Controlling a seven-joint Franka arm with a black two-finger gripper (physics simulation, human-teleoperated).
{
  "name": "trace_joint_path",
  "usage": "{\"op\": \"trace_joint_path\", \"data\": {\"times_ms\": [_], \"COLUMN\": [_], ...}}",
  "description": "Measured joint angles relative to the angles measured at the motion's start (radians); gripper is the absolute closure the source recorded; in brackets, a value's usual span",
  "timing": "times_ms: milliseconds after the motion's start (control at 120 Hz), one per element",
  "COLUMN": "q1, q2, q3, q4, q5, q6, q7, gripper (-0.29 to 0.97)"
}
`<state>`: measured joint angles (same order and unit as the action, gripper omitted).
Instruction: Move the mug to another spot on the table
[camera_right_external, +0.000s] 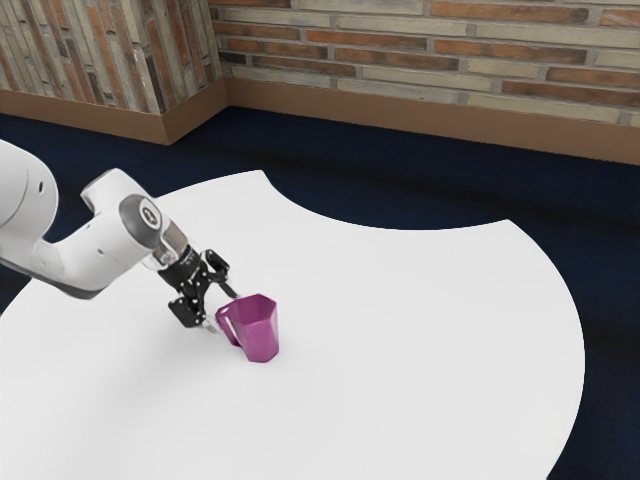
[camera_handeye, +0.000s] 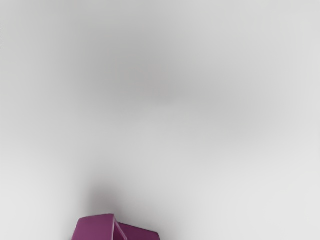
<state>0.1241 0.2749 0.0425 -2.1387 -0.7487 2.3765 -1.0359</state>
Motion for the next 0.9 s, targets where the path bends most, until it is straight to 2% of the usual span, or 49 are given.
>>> {"op": "trace_joint_path", "data": {"times_ms": [142, 233, 408, 575, 717, 808, 900], "q1": [0.010, 0.013, 0.012, -0.011, -0.067, -0.114, -0.177], "q2": [0.006, 0.003, -0.047, -0.181, -0.295, -0.313, -0.317], "q3": [0.053, 0.084, 0.114, 0.117, 0.116, 0.115, 0.110], "q4": [0.017, 0.067, 0.159, 0.172, 0.241, 0.343, 0.447], "q5": [0.004, 0.050, 0.229, 0.400, 0.535, 0.614, 0.658], "q6": [-0.005, -0.036, -0.199, -0.330, -0.451, -0.538, -0.618], "q7": [0.025, 0.042, 0.069, 0.186, 0.347, 0.450, 0.557], "gripper": [0.01, 0.00, 0.00, 0.00, 0.00, 0.00, 0.00]}}
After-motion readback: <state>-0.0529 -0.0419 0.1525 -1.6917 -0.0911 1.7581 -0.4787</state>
